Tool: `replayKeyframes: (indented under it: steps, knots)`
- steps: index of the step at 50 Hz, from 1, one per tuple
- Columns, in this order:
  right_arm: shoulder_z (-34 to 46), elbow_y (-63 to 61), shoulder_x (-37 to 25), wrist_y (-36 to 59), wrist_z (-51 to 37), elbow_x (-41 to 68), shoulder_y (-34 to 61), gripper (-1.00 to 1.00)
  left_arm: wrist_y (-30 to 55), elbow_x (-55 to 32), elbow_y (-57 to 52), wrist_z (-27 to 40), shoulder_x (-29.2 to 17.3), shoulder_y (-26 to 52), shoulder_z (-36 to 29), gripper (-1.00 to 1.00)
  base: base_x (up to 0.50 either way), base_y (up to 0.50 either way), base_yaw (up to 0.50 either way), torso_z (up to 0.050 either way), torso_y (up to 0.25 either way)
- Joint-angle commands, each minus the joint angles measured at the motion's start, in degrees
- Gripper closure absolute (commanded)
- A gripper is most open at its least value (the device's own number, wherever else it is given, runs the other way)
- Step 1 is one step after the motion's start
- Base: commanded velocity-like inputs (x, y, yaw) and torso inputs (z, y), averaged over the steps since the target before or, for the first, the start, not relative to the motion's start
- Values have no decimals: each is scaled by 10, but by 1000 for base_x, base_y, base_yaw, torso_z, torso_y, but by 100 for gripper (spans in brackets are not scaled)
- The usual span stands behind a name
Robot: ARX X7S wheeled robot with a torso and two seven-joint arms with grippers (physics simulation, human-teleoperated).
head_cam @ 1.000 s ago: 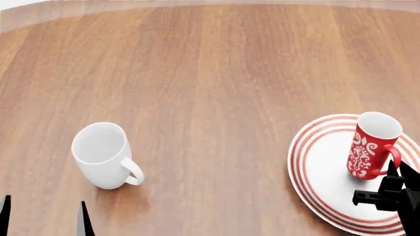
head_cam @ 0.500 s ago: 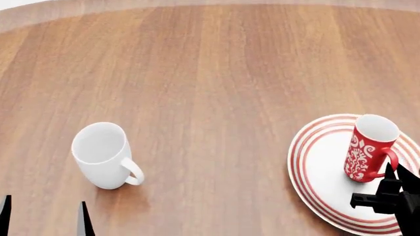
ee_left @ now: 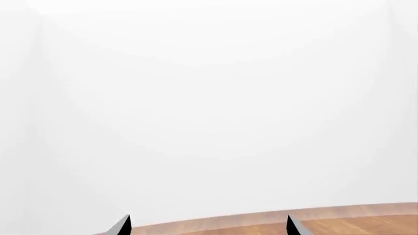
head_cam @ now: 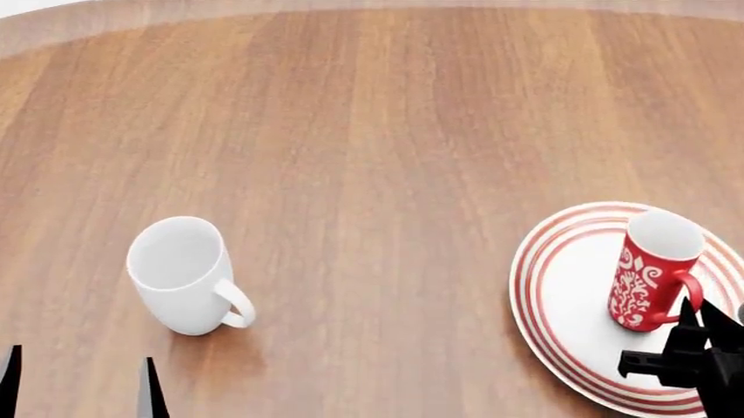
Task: Pick up the red mug and put it on the plate
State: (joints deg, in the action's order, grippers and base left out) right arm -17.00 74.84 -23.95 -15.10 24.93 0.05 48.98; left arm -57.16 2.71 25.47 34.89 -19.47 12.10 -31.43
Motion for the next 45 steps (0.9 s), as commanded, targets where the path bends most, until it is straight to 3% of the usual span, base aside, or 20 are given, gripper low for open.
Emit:
replayKeyframes:
  steps: [1, 27, 28, 45]
  knots:
    - [7, 1, 3, -9, 3, -5, -10, 100, -1, 0, 0, 1, -1, 1, -3, -100, 0, 0, 0, 0, 0]
    - [12, 1, 7, -10, 6, 1, -42, 100, -3, 0, 2, 3, -4, 4, -9, -100, 0, 0, 0, 0, 0]
    - [11, 1, 8, -11, 5, 1, -47, -100, -2, 0, 1, 4, -4, 4, -9, -100, 0, 0, 0, 0, 0]
    - [-10, 1, 1, -8, 2, 4, -62, -100, -3, 0, 2, 6, -6, 5, -13, -100, 0, 0, 0, 0, 0]
